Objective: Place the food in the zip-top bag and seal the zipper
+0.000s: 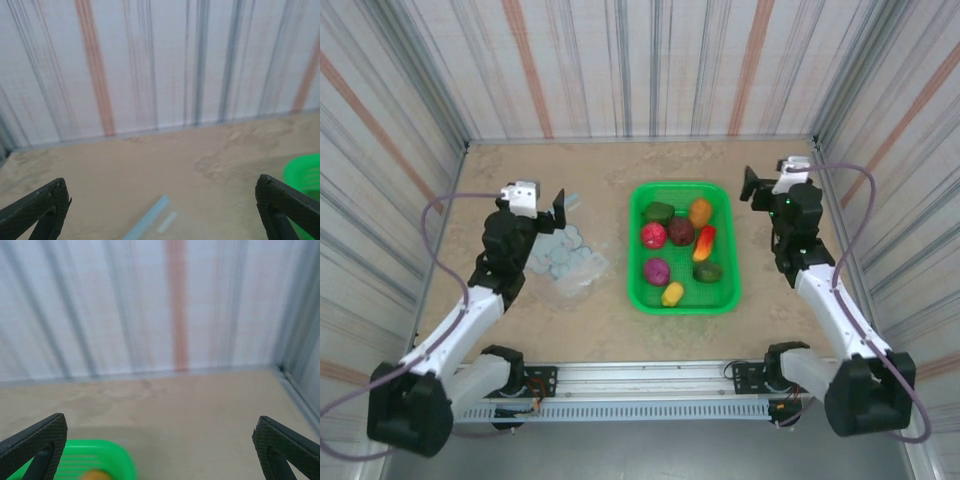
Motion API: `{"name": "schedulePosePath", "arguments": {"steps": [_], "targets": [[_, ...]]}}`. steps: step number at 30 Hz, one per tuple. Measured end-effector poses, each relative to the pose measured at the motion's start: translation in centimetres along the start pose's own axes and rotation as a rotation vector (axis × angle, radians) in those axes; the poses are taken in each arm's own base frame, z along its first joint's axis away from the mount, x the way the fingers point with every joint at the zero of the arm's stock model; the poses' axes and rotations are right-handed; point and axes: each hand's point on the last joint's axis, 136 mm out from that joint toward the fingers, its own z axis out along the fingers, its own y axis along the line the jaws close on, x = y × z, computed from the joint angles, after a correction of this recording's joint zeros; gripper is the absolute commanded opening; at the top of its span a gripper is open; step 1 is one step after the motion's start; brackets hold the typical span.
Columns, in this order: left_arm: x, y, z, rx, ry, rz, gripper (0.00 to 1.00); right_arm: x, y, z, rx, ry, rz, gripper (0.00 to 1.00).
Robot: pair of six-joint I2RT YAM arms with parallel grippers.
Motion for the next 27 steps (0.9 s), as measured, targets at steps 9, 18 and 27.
{"name": "schedulePosePath", "arguments": {"steps": [9, 18, 27], "targets": [[-9.8, -3.5, -8.5, 0.112, 0.169, -0.266, 0.99, -8.5, 14.2, -10.6, -0.364, 0.078, -0.061, 0.99], [1.0, -4.7, -11.5, 0.117, 0.646, -0.445, 0.99, -4.4, 13.5, -13.8, -0.459, 0.354, -0.015, 0.9], [8.5, -7.1, -12.8, 0.168, 0.936, -0.467, 0.99, 13.0, 20.4, -20.7, -0.635, 0.874, -0.368, 0.67]]}}
